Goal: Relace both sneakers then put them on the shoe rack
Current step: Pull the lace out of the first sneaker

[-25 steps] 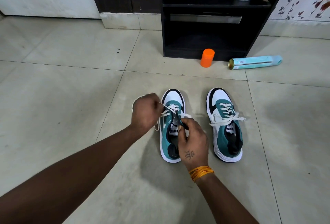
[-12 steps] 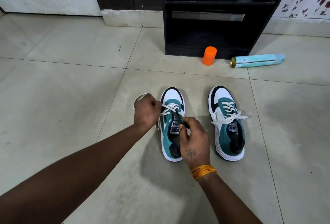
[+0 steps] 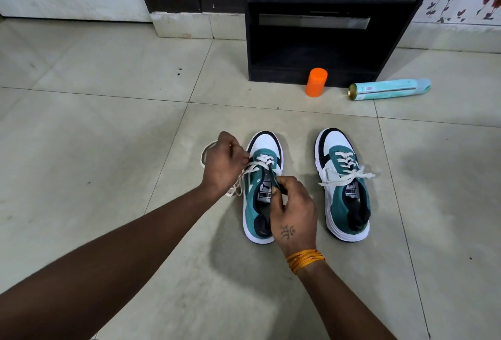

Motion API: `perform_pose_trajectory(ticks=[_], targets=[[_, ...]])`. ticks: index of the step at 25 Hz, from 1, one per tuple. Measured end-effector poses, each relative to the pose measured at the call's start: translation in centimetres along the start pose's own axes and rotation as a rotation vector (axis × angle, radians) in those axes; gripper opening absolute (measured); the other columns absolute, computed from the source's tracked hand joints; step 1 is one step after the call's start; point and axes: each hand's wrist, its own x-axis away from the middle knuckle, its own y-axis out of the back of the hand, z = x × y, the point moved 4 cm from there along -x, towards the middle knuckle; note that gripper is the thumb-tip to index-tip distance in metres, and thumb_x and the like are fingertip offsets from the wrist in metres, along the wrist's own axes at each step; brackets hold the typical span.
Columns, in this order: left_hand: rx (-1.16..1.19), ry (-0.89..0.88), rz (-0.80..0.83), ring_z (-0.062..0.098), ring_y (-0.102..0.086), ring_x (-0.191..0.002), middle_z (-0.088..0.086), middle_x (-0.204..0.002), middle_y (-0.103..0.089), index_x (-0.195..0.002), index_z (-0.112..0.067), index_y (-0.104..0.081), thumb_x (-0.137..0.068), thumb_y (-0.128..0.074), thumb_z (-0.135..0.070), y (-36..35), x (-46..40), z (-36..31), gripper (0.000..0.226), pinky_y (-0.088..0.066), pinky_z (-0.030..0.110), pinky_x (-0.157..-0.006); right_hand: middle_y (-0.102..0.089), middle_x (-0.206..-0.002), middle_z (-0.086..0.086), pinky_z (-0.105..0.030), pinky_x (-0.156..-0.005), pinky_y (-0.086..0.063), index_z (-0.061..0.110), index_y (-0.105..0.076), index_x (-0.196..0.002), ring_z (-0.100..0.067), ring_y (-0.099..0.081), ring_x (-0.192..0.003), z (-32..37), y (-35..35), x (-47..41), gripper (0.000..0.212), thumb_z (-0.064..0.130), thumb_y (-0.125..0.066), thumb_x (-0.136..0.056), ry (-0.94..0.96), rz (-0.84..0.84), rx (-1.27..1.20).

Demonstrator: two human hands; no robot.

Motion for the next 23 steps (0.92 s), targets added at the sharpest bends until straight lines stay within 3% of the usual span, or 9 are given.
perform_pose_trajectory(ticks=[4,7,9,12,16,18,20,21,23], targets=[[-0.412,-0.433,0.202,0.016,-0.074,-0.096,-0.008,-0.107,-0.076,-0.11,-0.027,-0.07,-0.092,-0.061,-0.031,-0.5,1.6,-2.1,0.022,-0.06,0.041,-0.078,-0.071,-0.107,0.001,-0.039,-0.081,-0.056,0.016,-0.067,-0.114,-0.021,-0.069,-0.096,0.1,0.1,0.0,0.021,0.01,-0.062,-0.094,0.005,-0.011,0.003],[-0.551,-0.557,0.246,0.022,-0.072,-0.096,-0.004,-0.11,-0.075,-0.105,-0.022,-0.073,-0.092,-0.059,-0.026,-0.8,2.0,-2.5,0.02,-0.059,0.041,-0.073,-0.07,-0.107,0.001,-0.038,-0.081,-0.055,0.017,-0.067,-0.114,-0.021,-0.069,-0.096,0.1,0.0,0.1,0.021,0.011,-0.062,-0.094,-0.002,-0.008,0.007],[-0.445,-0.403,0.172,0.023,-0.07,-0.078,-0.001,-0.089,-0.074,-0.096,-0.017,-0.067,-0.093,-0.054,-0.021,-1.2,1.5,-2.6,0.013,-0.057,0.044,-0.068,-0.07,-0.106,0.001,-0.038,-0.08,-0.055,0.017,-0.066,-0.113,-0.021,-0.069,-0.095,0.3,0.0,0.1,0.02,0.011,-0.062,-0.094,-0.006,-0.006,0.017],[0.154,0.195,-0.019,0.025,-0.073,-0.075,0.005,-0.077,-0.075,-0.086,-0.012,-0.061,-0.093,-0.055,-0.013,-0.6,0.3,-1.4,0.01,-0.063,0.051,-0.077,-0.07,-0.104,0.001,-0.038,-0.077,-0.054,0.017,-0.067,-0.111,-0.022,-0.068,-0.093,0.5,0.2,0.1,0.019,0.011,-0.063,-0.094,-0.002,-0.014,0.027],[0.042,0.096,0.179,0.012,-0.073,-0.088,-0.008,-0.091,-0.079,-0.095,-0.026,-0.078,-0.088,-0.08,-0.034,-0.9,1.0,-1.9,0.011,-0.06,0.038,-0.089,-0.07,-0.105,0.001,-0.038,-0.078,-0.055,0.018,-0.066,-0.112,-0.021,-0.068,-0.093,0.5,0.2,0.2,0.02,0.011,-0.063,-0.094,-0.015,-0.022,0.026],[-0.056,0.005,0.201,0.008,-0.072,-0.101,-0.007,-0.107,-0.079,-0.097,-0.02,-0.082,-0.085,-0.085,-0.027,-1.4,1.6,-2.0,0.013,-0.057,0.035,-0.095,-0.069,-0.106,0.001,-0.039,-0.079,-0.055,0.018,-0.066,-0.112,-0.021,-0.068,-0.094,0.5,0.1,0.1,0.02,0.011,-0.062,-0.094,-0.01,-0.017,0.02],[-0.114,-0.073,0.13,0.013,-0.072,-0.093,0.0,-0.098,-0.079,-0.093,-0.013,-0.08,-0.088,-0.082,-0.019,-1.6,1.7,-2.1,0.008,-0.057,0.038,-0.089,-0.069,-0.106,0.002,-0.04,-0.079,-0.055,0.019,-0.066,-0.112,-0.021,-0.068,-0.094,0.4,0.0,0.2,0.02,0.012,-0.062,-0.094,-0.007,-0.012,0.021],[-0.077,-0.038,0.072,0.019,-0.072,-0.084,0.007,-0.09,-0.077,-0.09,-0.009,-0.076,-0.092,-0.078,-0.019,-1.6,1.6,-2.2,0.01,-0.059,0.04,-0.082,-0.069,-0.106,0.002,-0.04,-0.079,-0.055,0.019,-0.066,-0.112,-0.021,-0.068,-0.094,0.4,0.1,0.2,0.02,0.012,-0.062,-0.094,-0.008,-0.014,0.021],[0.222,0.238,-0.085,0.03,-0.074,-0.079,0.02,-0.088,-0.075,-0.089,0.001,-0.064,-0.101,-0.068,-0.02,-0.7,0.8,-1.3,0.024,-0.063,0.042,-0.074,-0.069,-0.106,0.001,-0.041,-0.079,-0.056,0.018,-0.066,-0.112,-0.021,-0.068,-0.094,0.3,0.2,0.2,0.019,0.012,-0.062,-0.094,-0.011,-0.016,0.016]])
